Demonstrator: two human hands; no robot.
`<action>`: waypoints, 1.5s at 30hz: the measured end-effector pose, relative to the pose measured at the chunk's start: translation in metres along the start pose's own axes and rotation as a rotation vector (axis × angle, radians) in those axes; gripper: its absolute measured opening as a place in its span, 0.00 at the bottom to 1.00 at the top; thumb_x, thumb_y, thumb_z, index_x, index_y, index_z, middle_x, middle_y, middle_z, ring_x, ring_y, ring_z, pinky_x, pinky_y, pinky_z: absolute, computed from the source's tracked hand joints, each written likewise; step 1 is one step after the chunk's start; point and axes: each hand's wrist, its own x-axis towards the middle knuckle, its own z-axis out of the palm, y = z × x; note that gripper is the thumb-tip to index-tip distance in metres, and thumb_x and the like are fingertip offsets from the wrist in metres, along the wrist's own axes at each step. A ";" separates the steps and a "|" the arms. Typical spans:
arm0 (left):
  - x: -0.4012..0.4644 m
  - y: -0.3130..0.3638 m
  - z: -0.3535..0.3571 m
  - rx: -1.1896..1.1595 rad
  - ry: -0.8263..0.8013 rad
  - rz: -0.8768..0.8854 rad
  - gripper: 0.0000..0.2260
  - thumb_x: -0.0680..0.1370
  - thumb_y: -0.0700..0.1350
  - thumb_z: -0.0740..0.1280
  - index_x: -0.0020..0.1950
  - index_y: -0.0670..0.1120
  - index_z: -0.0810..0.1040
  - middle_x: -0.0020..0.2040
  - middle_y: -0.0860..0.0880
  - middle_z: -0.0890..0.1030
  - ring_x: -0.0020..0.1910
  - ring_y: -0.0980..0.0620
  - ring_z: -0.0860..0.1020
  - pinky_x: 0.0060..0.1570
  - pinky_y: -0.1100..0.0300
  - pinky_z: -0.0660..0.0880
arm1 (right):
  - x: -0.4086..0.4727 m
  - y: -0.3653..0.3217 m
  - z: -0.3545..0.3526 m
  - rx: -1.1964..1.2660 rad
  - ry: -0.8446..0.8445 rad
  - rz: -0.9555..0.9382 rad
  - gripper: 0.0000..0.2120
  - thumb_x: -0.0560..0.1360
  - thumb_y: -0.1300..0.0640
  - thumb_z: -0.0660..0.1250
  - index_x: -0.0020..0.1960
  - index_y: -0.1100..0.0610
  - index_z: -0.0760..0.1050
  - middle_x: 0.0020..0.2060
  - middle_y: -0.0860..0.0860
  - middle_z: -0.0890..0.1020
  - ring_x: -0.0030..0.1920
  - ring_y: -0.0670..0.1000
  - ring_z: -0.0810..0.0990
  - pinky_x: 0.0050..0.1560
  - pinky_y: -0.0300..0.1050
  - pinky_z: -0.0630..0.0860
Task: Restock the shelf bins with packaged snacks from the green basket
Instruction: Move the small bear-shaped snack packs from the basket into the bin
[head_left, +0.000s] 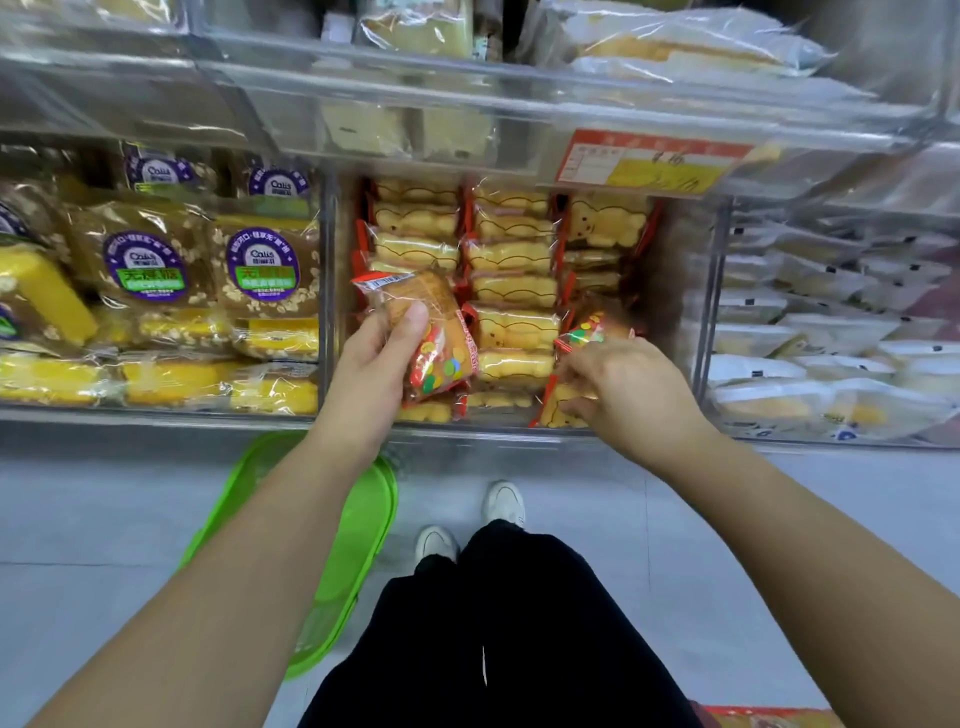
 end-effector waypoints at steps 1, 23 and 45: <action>0.000 0.000 0.000 -0.002 0.006 0.001 0.10 0.76 0.56 0.62 0.55 0.56 0.77 0.48 0.58 0.84 0.49 0.61 0.81 0.39 0.73 0.74 | -0.003 -0.004 -0.002 0.066 0.048 0.012 0.11 0.71 0.53 0.70 0.51 0.54 0.77 0.46 0.49 0.81 0.50 0.53 0.77 0.48 0.43 0.67; -0.006 0.003 0.008 0.066 -0.071 0.051 0.09 0.72 0.63 0.62 0.49 0.67 0.78 0.49 0.62 0.83 0.50 0.62 0.81 0.42 0.73 0.75 | 0.005 -0.019 0.003 0.457 -0.139 0.227 0.13 0.72 0.56 0.70 0.57 0.53 0.79 0.48 0.51 0.82 0.46 0.48 0.79 0.47 0.37 0.71; -0.001 0.003 0.032 0.052 -0.158 0.020 0.11 0.64 0.69 0.64 0.43 0.70 0.79 0.47 0.59 0.84 0.47 0.60 0.82 0.38 0.71 0.76 | 0.005 0.025 -0.021 0.986 0.481 0.544 0.09 0.71 0.60 0.61 0.51 0.53 0.73 0.35 0.50 0.76 0.33 0.49 0.72 0.31 0.38 0.71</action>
